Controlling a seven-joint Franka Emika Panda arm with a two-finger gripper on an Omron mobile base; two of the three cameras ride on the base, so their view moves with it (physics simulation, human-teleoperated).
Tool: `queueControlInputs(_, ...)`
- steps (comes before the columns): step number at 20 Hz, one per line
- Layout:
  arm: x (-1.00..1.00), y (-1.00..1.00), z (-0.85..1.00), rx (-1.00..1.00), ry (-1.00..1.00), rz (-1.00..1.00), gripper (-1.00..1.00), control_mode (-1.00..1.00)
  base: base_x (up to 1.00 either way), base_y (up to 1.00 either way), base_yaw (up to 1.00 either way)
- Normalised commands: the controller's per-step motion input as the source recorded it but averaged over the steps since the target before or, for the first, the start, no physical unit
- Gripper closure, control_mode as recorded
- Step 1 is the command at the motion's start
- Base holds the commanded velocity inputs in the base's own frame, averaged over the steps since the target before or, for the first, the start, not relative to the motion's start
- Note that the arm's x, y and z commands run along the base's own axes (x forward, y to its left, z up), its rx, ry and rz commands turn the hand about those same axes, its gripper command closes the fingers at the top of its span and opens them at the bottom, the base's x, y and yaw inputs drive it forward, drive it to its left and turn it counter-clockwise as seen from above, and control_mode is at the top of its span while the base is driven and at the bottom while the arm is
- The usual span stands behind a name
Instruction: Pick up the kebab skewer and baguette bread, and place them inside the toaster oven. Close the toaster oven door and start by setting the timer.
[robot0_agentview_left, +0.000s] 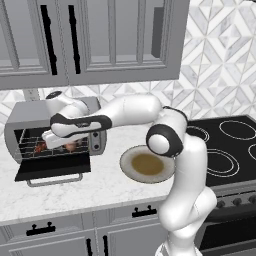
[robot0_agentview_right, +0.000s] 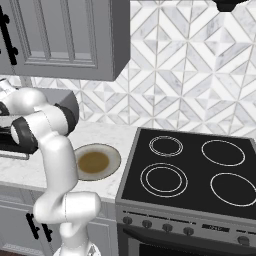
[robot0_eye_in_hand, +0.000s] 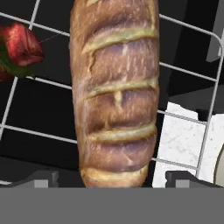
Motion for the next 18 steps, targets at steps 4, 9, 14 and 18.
queueControlInputs(4, -0.65, 0.01, 0.24, 0.0, -0.06, 0.0, -1.0, -1.0, 0.0, 0.0, 0.0)
queueControlInputs(9, -0.8, 0.0, 0.02, 0.0, 0.0, -0.11, -1.0, -1.0, 0.0, 0.0, 0.0)
queueControlInputs(14, -0.4, 0.09, -0.12, 0.0, 0.0, -0.35, -1.0, -1.0, 0.0, 0.0, 0.0)
queueControlInputs(18, 0.0, 0.01, -0.2, 0.0, 0.0, -0.3, -1.0, -1.0, 0.0, 0.0, 0.0)
